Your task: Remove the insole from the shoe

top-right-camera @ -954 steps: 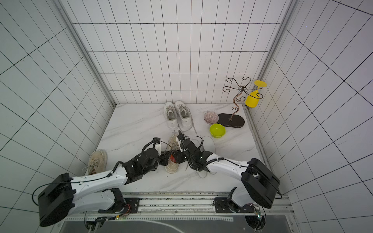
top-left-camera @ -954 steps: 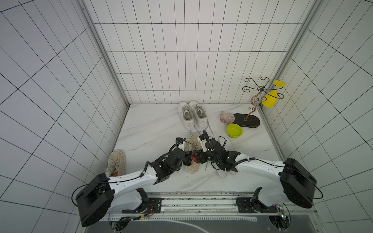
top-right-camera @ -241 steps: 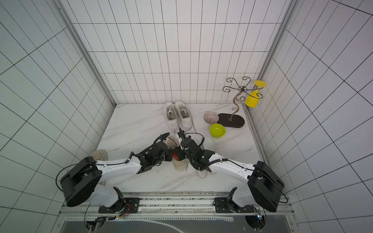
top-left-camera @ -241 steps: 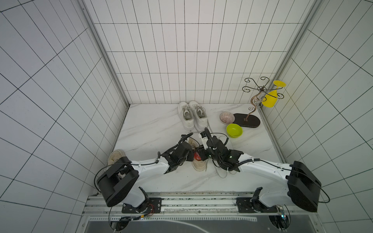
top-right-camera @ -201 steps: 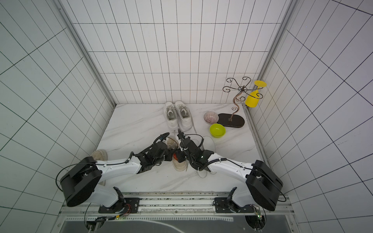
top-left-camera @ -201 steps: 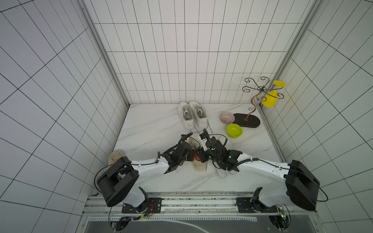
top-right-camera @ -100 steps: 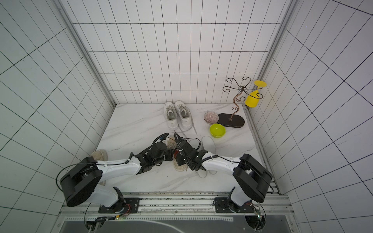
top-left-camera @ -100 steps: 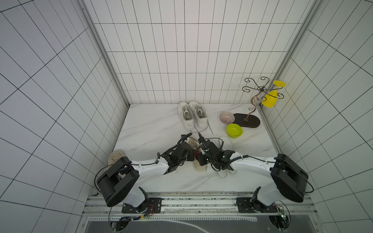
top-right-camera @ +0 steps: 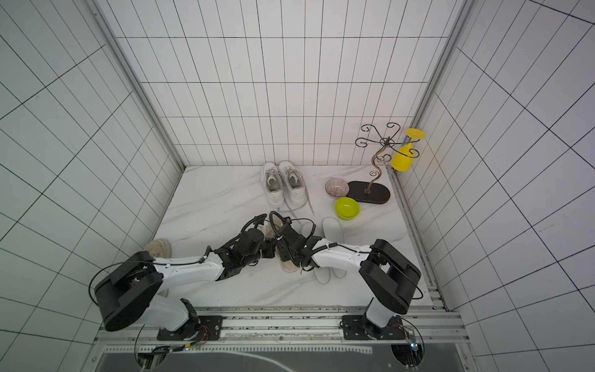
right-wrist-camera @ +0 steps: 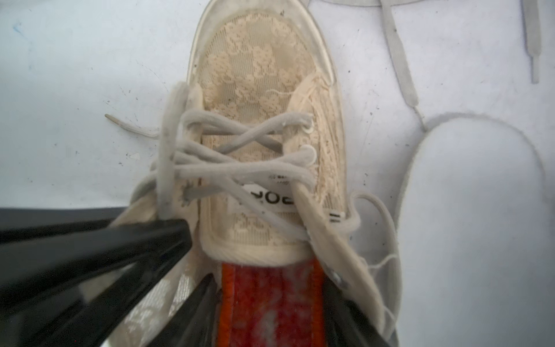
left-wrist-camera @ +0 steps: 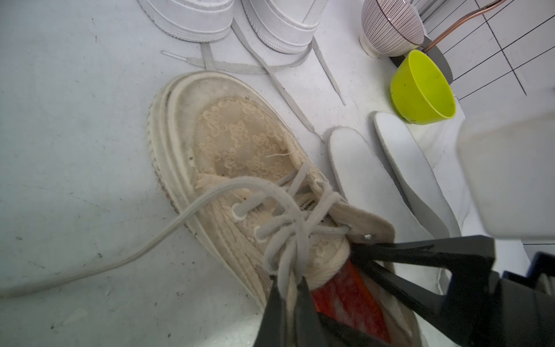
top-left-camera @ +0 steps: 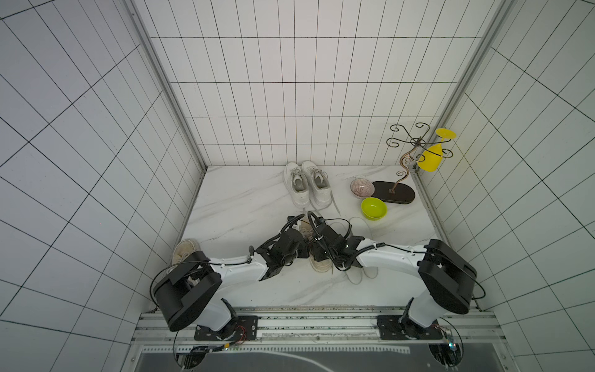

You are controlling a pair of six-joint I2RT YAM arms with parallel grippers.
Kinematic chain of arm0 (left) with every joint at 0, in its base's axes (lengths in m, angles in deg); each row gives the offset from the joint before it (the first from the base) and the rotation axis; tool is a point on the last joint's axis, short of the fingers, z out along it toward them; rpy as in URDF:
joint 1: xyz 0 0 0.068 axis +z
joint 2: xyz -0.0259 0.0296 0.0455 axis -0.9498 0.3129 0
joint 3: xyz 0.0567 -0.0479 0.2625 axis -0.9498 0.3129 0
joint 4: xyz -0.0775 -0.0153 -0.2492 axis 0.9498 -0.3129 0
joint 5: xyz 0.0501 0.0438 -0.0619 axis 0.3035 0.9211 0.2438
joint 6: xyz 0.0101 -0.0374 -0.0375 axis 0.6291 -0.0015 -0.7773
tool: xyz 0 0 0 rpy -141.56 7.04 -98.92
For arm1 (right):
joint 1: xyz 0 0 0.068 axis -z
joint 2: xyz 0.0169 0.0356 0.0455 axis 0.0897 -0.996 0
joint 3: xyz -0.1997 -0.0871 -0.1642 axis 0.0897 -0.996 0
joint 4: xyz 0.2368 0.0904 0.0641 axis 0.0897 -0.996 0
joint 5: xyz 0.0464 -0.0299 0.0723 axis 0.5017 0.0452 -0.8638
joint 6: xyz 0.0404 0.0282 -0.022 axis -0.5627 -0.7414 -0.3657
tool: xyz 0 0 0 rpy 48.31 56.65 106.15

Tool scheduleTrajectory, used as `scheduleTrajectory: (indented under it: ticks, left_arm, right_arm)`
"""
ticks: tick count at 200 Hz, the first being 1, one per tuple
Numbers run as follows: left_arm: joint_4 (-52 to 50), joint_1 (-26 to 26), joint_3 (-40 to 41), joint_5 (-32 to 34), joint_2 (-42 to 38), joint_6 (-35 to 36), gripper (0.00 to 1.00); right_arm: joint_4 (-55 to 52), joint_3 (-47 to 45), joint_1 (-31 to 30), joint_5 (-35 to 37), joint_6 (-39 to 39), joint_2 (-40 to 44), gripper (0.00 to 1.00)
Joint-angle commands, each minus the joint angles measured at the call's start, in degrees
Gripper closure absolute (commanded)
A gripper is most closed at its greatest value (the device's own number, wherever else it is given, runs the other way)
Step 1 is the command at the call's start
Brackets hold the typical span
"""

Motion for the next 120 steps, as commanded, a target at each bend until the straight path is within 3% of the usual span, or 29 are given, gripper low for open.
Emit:
scheduleTrajectory:
  ticks: [1,65,87,120]
  left_arm:
    - [3.7,0.0,1.4,-1.7,-2.0,-0.6,1.0]
    - [6.1,-0.2,3.6,-2.5,-4.7,-2.1,1.0]
    - [6.4,-0.3,4.2,-1.9,-5.2,-2.7,1.0]
    - [5.9,-0.3,4.7,-0.7,-5.9,-2.9,1.0]
  right_arm:
    - [-8.2,2.3,1.0,5.5,0.4,-4.4,0.41]
    - [-11.0,4.3,1.6,3.9,1.4,-14.3,0.42]
    - [-10.0,3.9,1.9,2.8,1.4,-15.9,0.51]
    - [-9.2,3.5,2.0,4.5,0.8,-13.9,0.73]
